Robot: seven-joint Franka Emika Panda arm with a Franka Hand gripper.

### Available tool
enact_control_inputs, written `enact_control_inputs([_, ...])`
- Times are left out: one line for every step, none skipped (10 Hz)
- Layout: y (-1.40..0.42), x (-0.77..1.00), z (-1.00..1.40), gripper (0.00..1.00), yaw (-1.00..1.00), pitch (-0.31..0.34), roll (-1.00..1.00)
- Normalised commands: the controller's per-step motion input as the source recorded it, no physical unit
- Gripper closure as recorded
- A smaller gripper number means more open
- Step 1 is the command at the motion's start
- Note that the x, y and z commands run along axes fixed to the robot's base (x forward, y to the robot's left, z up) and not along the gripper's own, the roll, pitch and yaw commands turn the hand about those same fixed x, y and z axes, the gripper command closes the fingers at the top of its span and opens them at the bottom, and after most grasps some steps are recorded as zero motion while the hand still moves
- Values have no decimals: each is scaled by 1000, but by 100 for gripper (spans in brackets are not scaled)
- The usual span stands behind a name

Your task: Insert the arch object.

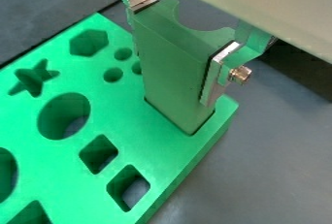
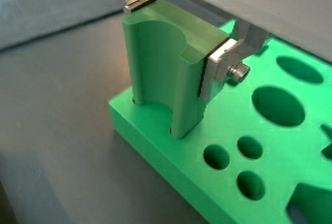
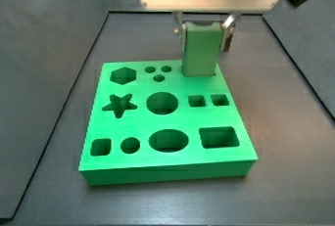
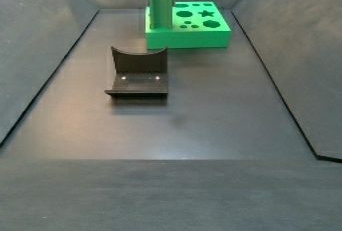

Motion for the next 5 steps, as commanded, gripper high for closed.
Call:
enact_control_inputs([23,-71,-683,100,-11,-21,49])
enact_control_inputs([0,-71,-954,100,-6,-73,57])
enact_control_inputs([0,0,-949,100,-3,-50,16])
enact_control_inputs([0,0,-380,100,0,-23,-190])
enact_control_inputs([0,0,0,100,0,0,0])
